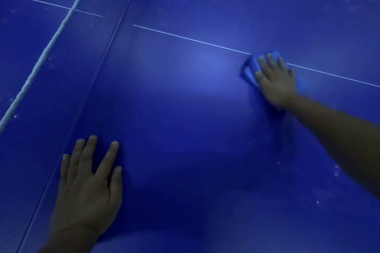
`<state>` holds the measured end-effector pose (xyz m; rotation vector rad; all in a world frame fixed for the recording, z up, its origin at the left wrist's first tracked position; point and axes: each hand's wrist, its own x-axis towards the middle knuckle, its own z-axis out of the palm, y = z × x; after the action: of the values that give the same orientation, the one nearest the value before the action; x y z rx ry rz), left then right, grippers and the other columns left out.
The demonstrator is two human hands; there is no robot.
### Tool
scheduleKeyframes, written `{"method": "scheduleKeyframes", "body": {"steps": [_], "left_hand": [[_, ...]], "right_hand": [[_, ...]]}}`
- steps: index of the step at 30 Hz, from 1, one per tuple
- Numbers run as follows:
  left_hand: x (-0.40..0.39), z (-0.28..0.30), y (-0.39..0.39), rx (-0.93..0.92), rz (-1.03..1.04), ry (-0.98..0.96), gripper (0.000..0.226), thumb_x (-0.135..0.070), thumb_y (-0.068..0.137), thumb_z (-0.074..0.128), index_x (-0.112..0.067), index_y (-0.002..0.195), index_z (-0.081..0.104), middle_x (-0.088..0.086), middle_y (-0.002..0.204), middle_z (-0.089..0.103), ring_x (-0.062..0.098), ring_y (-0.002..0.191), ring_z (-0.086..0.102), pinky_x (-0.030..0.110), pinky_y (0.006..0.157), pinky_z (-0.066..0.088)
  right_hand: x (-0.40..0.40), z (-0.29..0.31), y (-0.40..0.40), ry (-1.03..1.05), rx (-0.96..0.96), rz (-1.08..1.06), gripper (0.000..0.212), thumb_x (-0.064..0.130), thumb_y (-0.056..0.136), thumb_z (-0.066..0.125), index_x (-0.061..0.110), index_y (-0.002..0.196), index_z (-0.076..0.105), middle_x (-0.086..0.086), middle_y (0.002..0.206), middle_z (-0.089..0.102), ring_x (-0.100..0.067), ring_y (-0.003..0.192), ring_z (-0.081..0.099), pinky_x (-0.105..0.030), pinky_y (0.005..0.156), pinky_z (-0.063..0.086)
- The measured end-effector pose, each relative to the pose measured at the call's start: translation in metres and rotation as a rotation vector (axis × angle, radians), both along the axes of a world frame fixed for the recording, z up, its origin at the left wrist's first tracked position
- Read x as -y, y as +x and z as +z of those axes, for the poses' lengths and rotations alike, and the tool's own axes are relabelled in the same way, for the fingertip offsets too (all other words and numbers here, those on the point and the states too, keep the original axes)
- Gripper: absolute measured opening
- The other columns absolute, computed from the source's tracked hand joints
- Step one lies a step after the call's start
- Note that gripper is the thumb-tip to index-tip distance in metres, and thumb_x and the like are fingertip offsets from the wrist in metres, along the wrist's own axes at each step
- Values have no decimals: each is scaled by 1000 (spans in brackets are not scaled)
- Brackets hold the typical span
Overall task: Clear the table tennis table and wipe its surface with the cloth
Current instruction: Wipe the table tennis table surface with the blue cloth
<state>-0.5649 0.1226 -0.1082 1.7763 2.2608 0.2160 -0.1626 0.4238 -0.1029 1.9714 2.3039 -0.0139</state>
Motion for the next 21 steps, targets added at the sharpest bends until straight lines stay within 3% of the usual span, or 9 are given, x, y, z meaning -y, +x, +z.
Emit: {"method": "scheduleKeyframes", "body": {"steps": [2, 4, 7, 9, 11, 14, 17, 19, 21], "left_hand": [[1, -1, 0, -4, 3, 5, 60, -48, 96, 27, -24, 150, 39, 12, 161, 24, 27, 152, 10, 33, 122, -10], [1, 0, 1, -9, 2, 0, 61, -49, 97, 25, -24, 151, 37, 12, 161, 23, 27, 152, 10, 32, 121, -12], [2, 0, 0, -13, -6, -7, 62, -50, 97, 24, -25, 152, 34, 11, 162, 21, 26, 153, 7, 33, 121, -12], [2, -1, -1, -15, -2, -11, 62, -51, 97, 24, -26, 153, 33, 10, 163, 19, 25, 153, 6, 34, 122, -11], [2, -2, -1, -23, -3, -19, 62, -51, 98, 23, -26, 153, 33, 10, 163, 19, 25, 153, 5, 34, 121, -11], [2, -1, 0, -27, -9, -11, 62, -50, 98, 23, -24, 153, 33, 12, 162, 20, 26, 153, 5, 33, 121, -12], [3, 1, 1, -21, -18, 13, 64, -51, 98, 21, -23, 154, 32, 13, 163, 18, 25, 153, 2, 33, 121, -14], [5, 1, 2, -18, -17, 20, 66, -54, 98, 19, -23, 155, 31, 12, 164, 16, 24, 153, 0, 35, 122, -13], [5, 1, 1, -11, -13, 24, 68, -55, 97, 17, -23, 155, 30, 12, 164, 15, 25, 153, 0, 39, 123, -9]], "right_hand": [[-16, 1, 4, 3, -53, -120, 89, 67, 81, -2, 28, 158, 19, -1, 167, 12, -32, 152, 10, -62, 117, 12], [8, -1, -13, 14, -46, -50, 84, 63, 85, 1, 26, 158, 22, -3, 166, 17, -34, 151, 14, -64, 115, 15], [104, -3, -26, -61, -31, 363, 66, 57, 100, 10, 25, 154, 28, -9, 162, 28, -41, 147, 26, -69, 110, 23], [173, -6, -18, -65, -49, 711, 58, 54, 103, 18, 28, 151, 37, -7, 162, 27, -39, 149, 22, -65, 115, 16], [176, -4, 1, -104, -44, 878, 55, 54, 104, 22, 30, 150, 41, -5, 162, 26, -37, 150, 19, -60, 118, 11], [95, -9, 7, 0, -22, 580, 58, 57, 102, 15, 34, 155, 22, -6, 161, 30, -36, 148, 25, -63, 112, 23], [35, -1, 1, 0, -64, 100, 72, 61, 94, 10, 28, 155, 29, -3, 163, 26, -34, 149, 22, -61, 114, 19], [41, 1, -5, 24, -84, 52, 76, 61, 90, 8, 28, 156, 29, 0, 165, 22, -32, 151, 17, -59, 115, 15], [81, -5, -10, 34, -59, 170, 71, 57, 93, 13, 28, 155, 30, -2, 164, 25, -34, 150, 21, -61, 115, 17]]}}
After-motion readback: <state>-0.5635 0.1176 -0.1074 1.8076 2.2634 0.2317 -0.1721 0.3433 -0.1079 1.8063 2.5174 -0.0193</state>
